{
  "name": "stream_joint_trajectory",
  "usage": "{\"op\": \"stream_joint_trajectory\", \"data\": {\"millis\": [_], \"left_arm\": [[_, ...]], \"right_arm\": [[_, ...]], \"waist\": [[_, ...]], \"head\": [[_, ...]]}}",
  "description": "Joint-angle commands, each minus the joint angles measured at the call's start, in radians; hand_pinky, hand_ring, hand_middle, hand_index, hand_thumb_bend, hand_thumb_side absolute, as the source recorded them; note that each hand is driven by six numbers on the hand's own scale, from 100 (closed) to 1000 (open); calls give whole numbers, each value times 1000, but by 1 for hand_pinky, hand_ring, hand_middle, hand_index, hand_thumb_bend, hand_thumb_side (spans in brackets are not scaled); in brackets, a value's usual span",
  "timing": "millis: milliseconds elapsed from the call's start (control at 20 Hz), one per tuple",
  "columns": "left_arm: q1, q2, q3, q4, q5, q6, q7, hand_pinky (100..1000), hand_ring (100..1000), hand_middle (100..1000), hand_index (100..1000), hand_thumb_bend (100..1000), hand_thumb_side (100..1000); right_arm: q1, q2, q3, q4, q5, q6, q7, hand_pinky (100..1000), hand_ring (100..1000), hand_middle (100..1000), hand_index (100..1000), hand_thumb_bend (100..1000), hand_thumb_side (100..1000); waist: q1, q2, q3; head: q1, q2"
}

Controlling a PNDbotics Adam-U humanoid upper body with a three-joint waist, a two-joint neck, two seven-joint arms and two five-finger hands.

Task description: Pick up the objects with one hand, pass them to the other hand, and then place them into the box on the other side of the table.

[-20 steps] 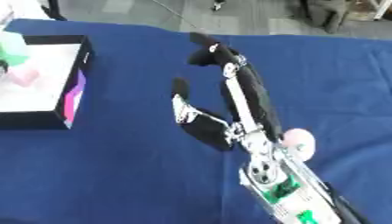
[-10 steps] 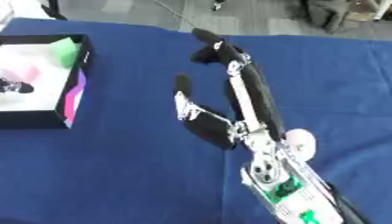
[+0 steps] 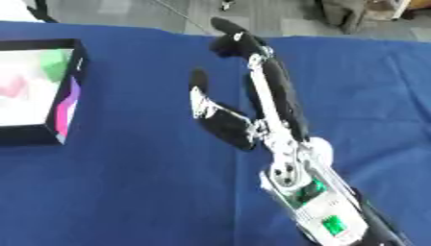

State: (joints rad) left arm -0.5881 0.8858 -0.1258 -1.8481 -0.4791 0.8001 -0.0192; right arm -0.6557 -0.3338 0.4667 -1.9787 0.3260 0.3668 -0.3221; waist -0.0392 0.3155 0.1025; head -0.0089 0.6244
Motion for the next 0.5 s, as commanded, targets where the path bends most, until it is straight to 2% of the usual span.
{"op": "stream_joint_trajectory", "data": {"millis": [50, 100, 250, 400, 500], "left_arm": [[37, -12, 38, -135, 271, -111, 263, 734, 688, 746, 882, 238, 933], [55, -25, 35, -144, 349, -169, 332, 739, 723, 779, 917, 284, 971], [94, -77, 28, -151, 511, -333, 477, 739, 743, 799, 939, 258, 942], [123, -128, 24, -152, 604, -470, 548, 735, 751, 803, 942, 235, 899], [140, -163, 24, -152, 635, -544, 577, 735, 749, 798, 937, 229, 885]], "right_arm": [[-30, -62, -80, -21, -16, 56, 101, 902, 767, 717, 909, 100, 261], [-39, -81, -105, -21, -21, 74, 150, 904, 775, 725, 909, 100, 206], [-58, -156, -179, -21, -30, 114, 314, 908, 792, 744, 912, 100, 194], [-60, -249, -228, -21, -16, 135, 510, 914, 819, 770, 911, 100, 170], [-63, -303, -257, -21, -7, 125, 643, 915, 823, 776, 914, 100, 146]], "waist": [[1, -23, -6], [-1, -24, -8], [-5, -26, -13], [-9, -27, -13], [-11, -27, -13]], "head": [[-22, 11], [-28, 15], [-49, 27], [-66, 35], [-77, 33]]}}
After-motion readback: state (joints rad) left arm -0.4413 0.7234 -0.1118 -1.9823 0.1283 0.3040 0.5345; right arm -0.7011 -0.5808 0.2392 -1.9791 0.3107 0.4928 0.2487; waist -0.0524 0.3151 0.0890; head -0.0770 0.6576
